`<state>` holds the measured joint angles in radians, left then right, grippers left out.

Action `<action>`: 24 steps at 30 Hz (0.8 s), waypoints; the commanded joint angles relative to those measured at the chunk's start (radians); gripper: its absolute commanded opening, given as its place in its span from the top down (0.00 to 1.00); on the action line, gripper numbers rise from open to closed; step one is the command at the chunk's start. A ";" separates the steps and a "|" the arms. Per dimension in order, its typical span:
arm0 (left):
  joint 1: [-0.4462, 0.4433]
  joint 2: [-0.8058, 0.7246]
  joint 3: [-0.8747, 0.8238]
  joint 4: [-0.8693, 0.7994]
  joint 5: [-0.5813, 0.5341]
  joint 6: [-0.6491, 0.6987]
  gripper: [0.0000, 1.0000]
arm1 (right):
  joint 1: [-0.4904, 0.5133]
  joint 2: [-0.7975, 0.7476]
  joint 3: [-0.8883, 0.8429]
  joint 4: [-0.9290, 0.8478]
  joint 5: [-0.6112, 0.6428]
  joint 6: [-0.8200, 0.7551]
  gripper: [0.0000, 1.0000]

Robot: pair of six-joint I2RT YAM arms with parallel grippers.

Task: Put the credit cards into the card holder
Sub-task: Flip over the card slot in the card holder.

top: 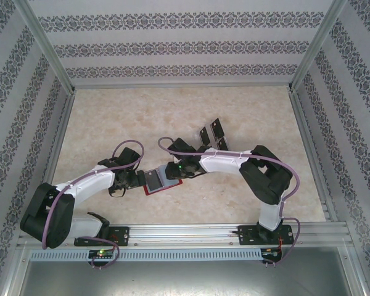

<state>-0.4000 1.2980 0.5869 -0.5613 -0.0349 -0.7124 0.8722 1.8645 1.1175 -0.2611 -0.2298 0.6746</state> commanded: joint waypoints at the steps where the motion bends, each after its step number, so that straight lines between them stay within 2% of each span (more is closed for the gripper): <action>1: -0.010 0.017 0.001 0.038 0.021 -0.005 0.00 | 0.017 0.024 0.036 -0.001 -0.023 0.003 0.69; 18: -0.011 0.012 -0.009 0.048 0.027 -0.011 0.00 | 0.066 0.021 0.090 0.006 -0.049 0.026 0.69; 24: -0.010 -0.013 -0.008 0.014 -0.011 -0.017 0.00 | 0.090 0.033 0.115 0.013 -0.060 0.035 0.69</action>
<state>-0.4000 1.2957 0.5869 -0.5621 -0.0376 -0.7136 0.9436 1.8805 1.2022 -0.2562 -0.2729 0.6907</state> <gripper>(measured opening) 0.998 0.314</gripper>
